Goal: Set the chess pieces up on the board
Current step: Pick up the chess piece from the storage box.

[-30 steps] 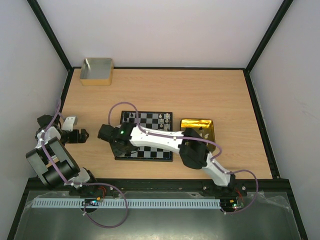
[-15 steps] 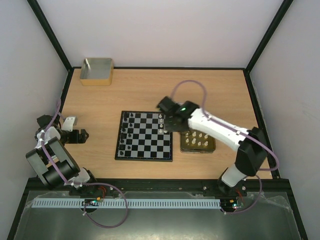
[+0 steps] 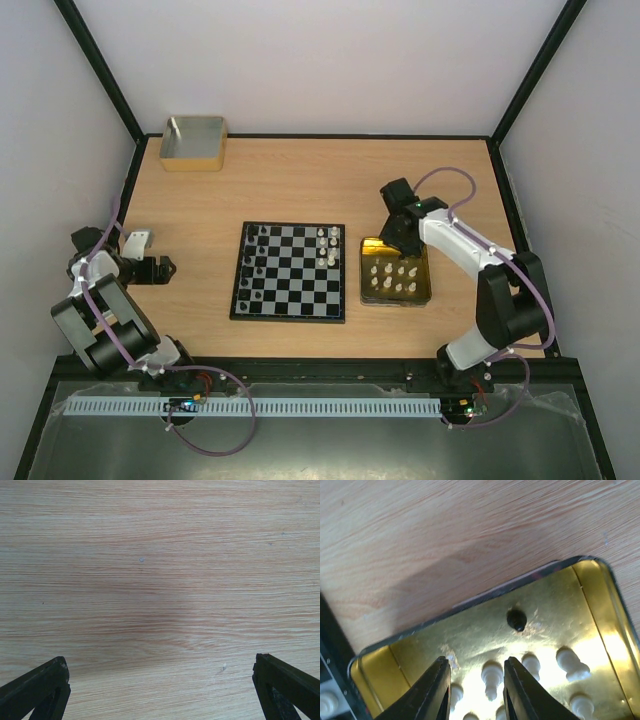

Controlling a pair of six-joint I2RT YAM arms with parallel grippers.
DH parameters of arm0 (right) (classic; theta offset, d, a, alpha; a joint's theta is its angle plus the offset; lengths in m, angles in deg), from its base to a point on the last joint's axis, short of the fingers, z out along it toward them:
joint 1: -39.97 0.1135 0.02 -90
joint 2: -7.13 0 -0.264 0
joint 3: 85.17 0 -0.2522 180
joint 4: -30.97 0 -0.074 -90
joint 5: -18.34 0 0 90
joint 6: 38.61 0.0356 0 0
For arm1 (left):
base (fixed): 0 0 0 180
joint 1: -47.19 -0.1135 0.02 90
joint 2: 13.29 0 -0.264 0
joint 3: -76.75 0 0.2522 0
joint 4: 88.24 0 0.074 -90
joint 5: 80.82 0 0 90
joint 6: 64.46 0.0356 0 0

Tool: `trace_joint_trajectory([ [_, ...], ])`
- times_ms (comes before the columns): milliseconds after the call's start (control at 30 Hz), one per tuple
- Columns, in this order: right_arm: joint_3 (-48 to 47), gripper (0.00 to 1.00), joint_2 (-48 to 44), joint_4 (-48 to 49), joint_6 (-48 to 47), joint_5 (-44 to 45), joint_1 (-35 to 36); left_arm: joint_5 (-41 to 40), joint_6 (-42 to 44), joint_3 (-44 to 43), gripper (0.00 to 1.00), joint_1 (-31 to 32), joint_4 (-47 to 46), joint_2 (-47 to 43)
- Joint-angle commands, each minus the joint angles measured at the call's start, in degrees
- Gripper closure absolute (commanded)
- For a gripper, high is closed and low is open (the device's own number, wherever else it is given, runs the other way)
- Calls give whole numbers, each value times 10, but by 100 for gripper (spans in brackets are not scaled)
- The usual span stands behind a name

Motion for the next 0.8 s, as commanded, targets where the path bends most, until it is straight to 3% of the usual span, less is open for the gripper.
trace_joint_trajectory([
  [0, 17, 72, 15, 37, 9, -22, -31, 11, 9, -13, 0, 1, 17, 6],
  [767, 83, 76, 35, 96, 4, -60, -90, 16, 4, -13, 1, 1, 17, 3],
])
